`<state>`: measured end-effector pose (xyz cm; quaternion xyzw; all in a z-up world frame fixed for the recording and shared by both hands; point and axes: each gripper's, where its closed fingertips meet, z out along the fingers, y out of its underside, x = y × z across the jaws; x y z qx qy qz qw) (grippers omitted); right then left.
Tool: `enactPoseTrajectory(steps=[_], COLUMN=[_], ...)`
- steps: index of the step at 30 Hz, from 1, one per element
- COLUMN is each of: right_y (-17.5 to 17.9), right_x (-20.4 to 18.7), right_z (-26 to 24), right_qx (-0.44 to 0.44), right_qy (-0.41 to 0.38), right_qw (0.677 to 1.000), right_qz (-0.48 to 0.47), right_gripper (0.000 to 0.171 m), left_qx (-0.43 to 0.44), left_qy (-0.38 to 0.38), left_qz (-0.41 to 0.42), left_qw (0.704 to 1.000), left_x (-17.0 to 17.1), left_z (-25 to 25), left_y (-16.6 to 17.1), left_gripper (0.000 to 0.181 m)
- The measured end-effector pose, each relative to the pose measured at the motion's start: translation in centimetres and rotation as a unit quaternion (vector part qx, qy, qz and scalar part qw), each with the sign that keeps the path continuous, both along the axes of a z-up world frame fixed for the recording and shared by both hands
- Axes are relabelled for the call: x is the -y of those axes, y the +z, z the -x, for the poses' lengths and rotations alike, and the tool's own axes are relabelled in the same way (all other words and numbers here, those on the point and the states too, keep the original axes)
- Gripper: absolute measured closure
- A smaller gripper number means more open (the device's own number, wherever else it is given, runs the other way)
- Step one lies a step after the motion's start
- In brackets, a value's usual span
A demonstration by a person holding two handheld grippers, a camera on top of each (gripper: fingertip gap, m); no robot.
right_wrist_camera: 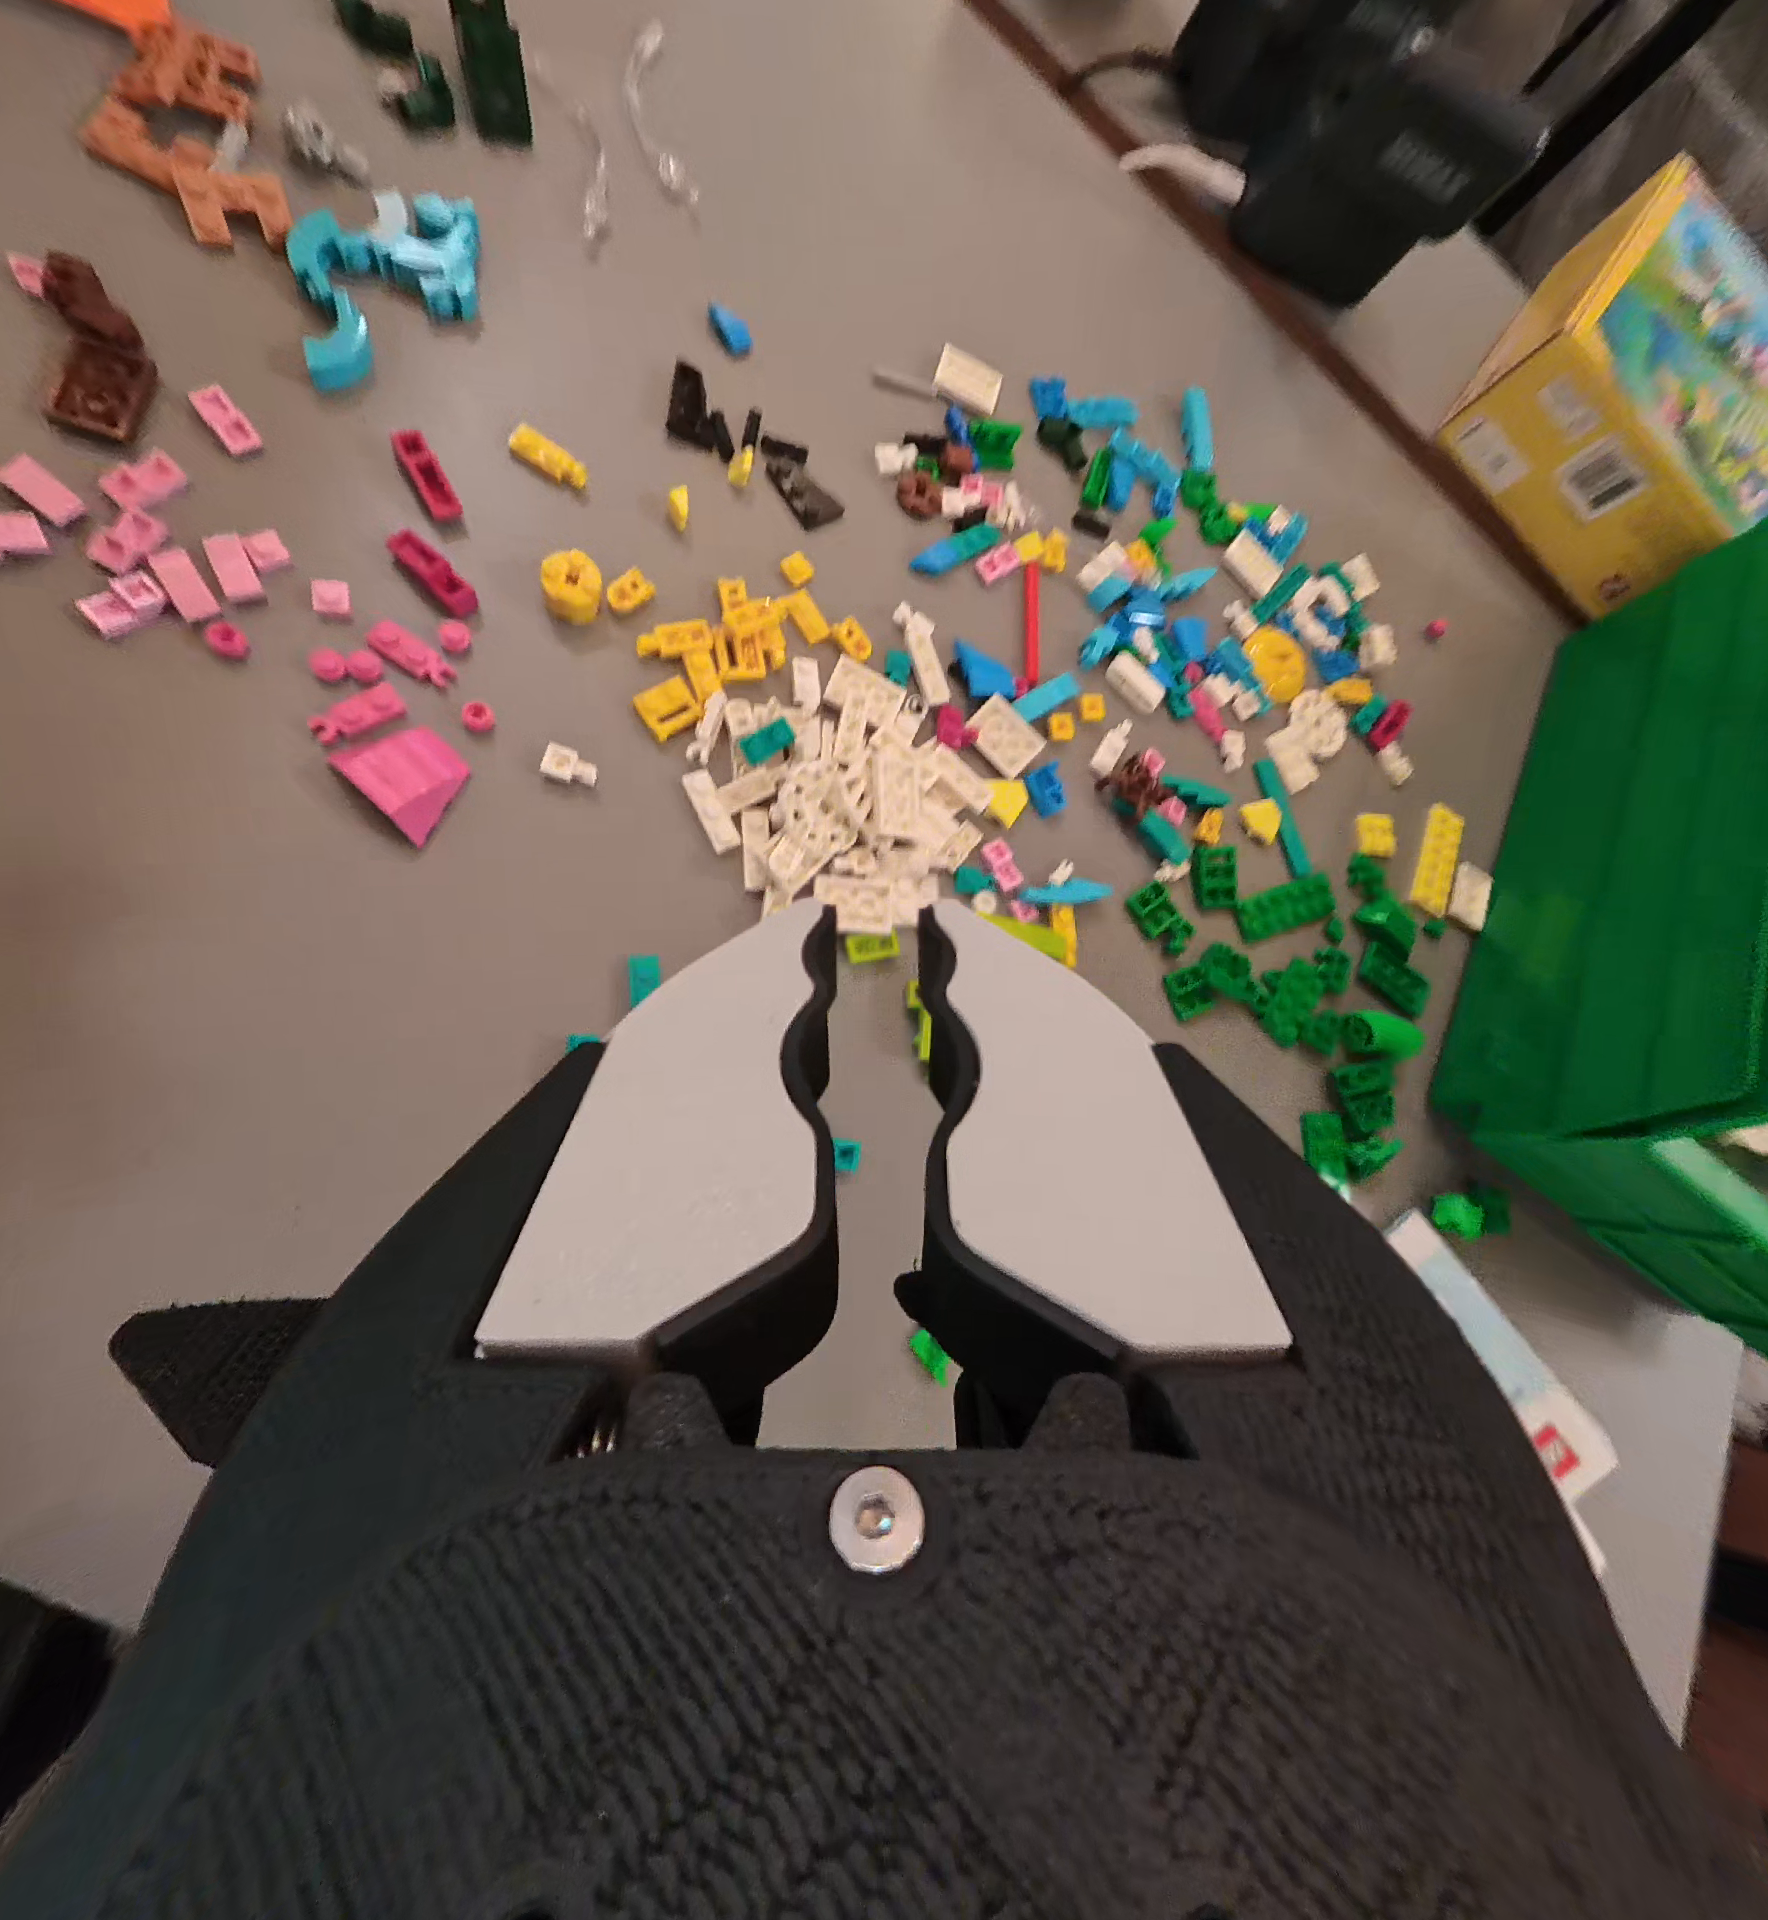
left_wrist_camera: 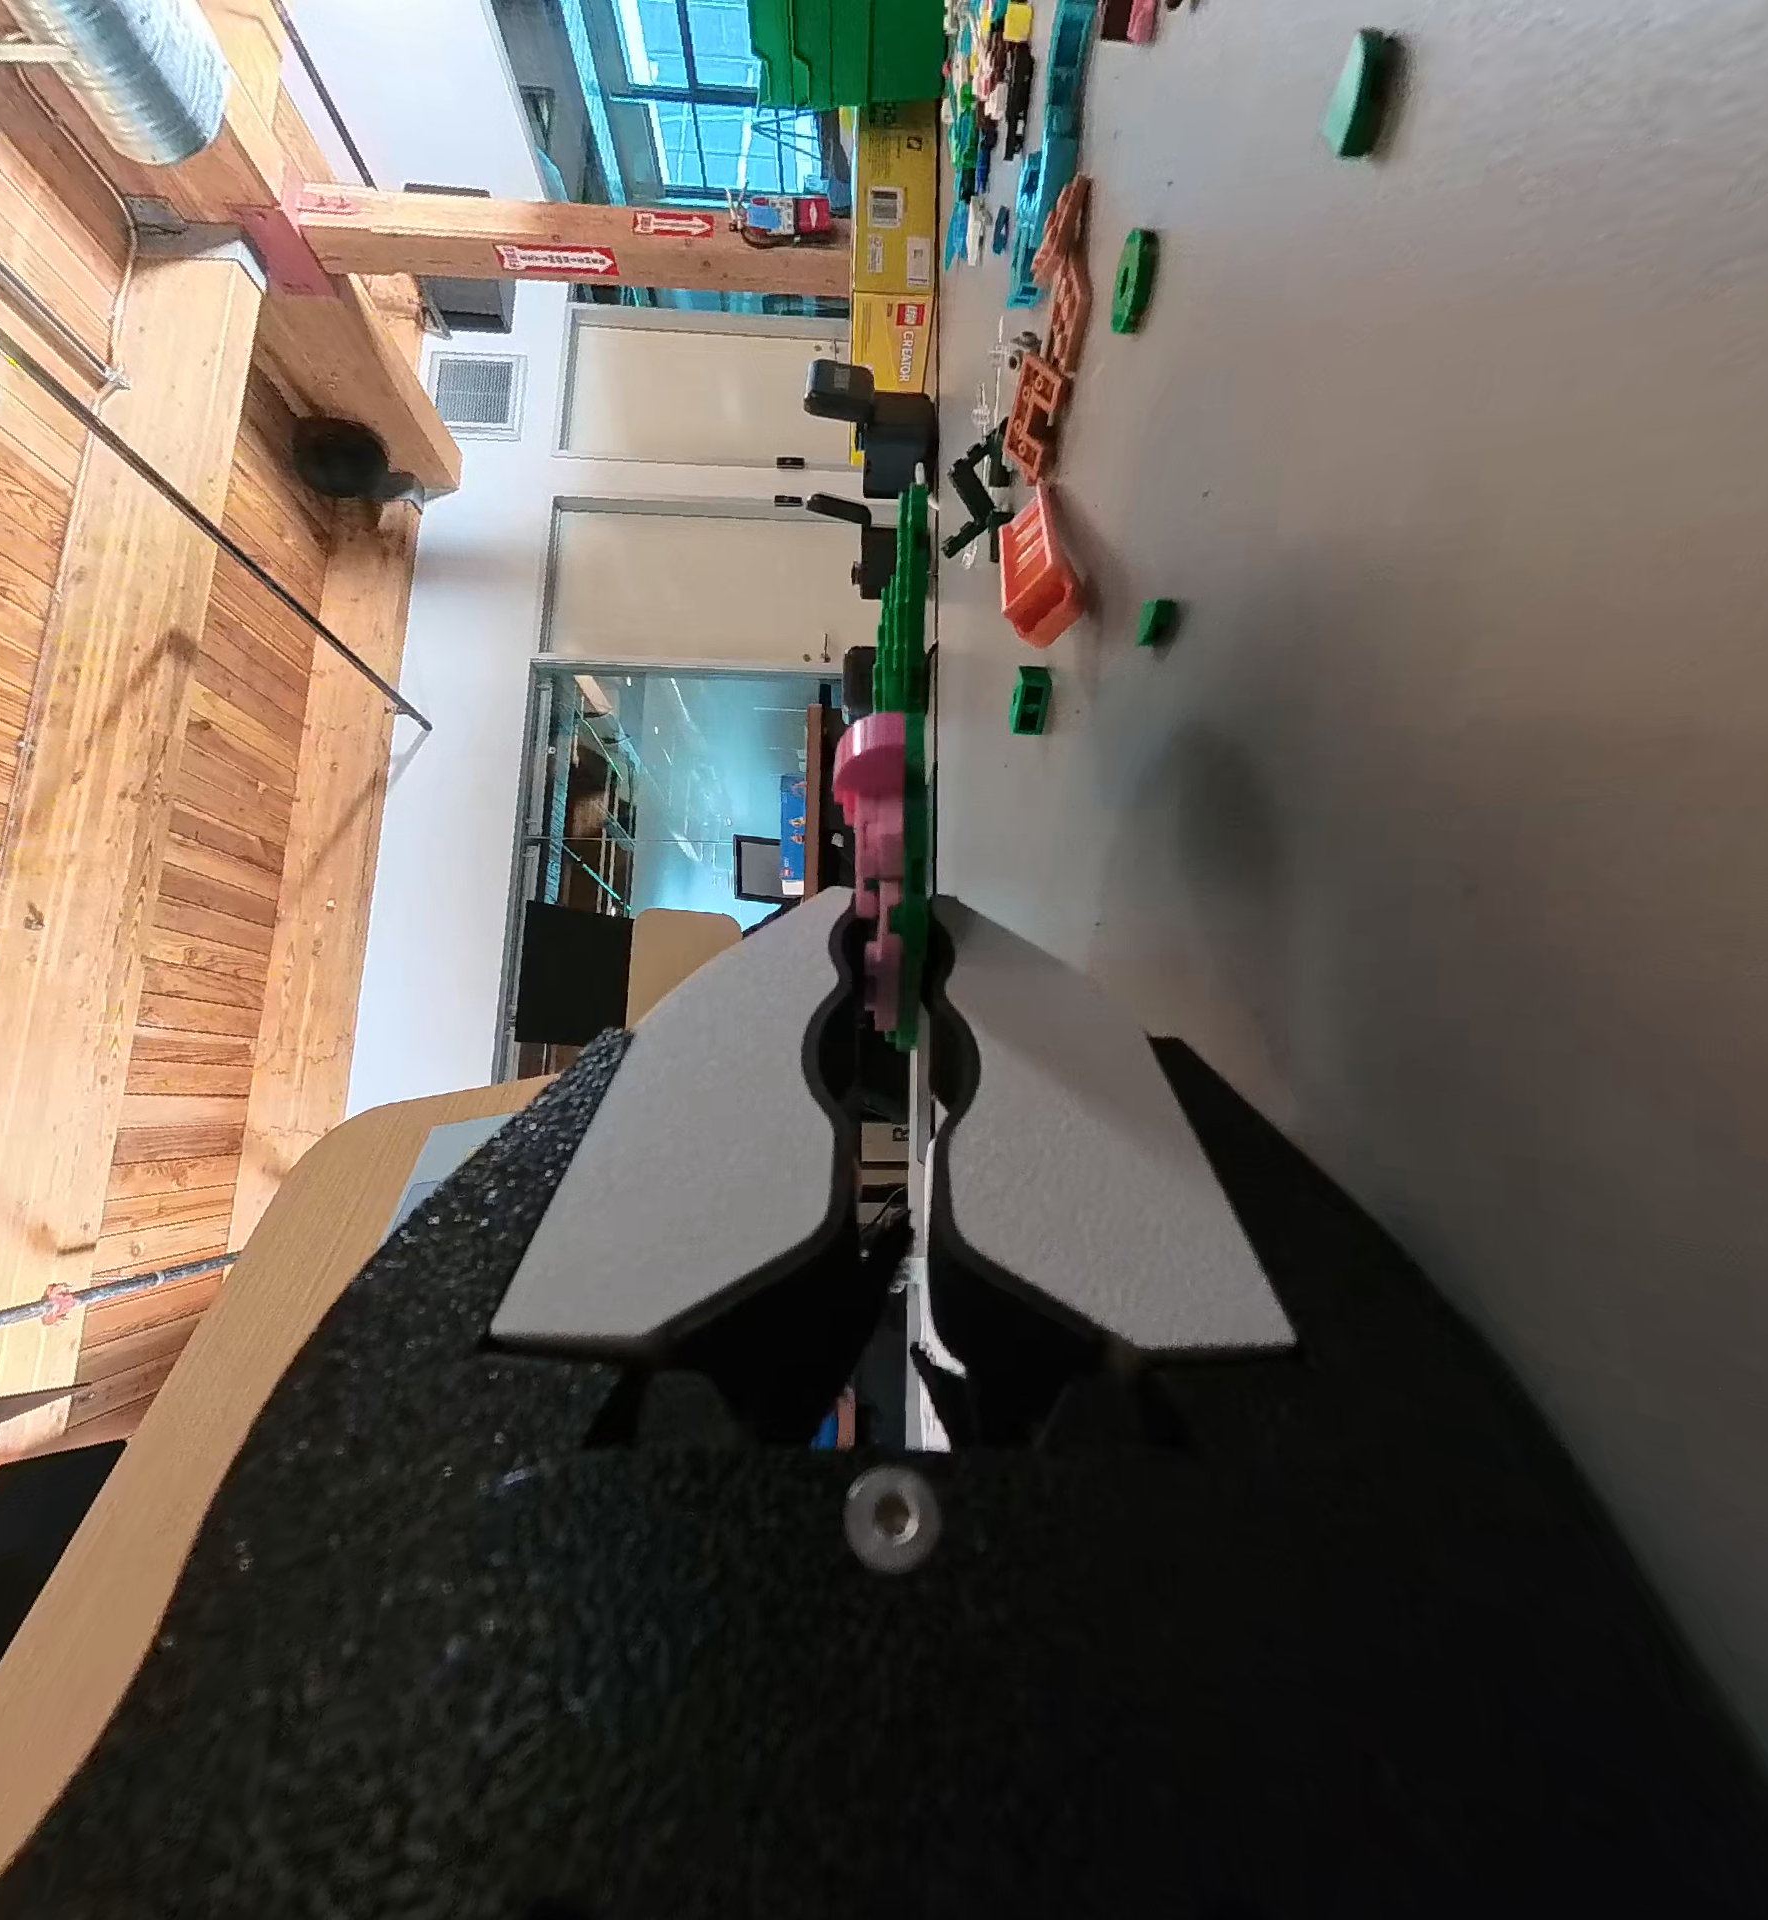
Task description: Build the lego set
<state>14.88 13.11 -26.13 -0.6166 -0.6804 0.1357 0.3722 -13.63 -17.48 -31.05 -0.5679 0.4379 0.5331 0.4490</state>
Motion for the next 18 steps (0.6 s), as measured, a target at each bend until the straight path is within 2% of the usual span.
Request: enactPoseTrajectory(steps=[9,18], right_y=[-6.2,-8.3], right_x=[0.2,0.3], right_z=[-5.4,-7.2], right_qx=[0.108,0.102], right_qy=[-0.041,-0.029], right_qw=[0.992,0.986], right_qz=[0.059,0.131], right_gripper=[0.157,0.154], left_qx=[-0.008,-0.017], left_qy=[-0.005,-0.009], left_qz=[0.001,0.002], left_qw=[1.000,1.000], left_x=[-0.1,-0.1], left_z=[-0.3,-0.6], left_y=[-0.1,-0.1], left_gripper=[0.174,0.173])
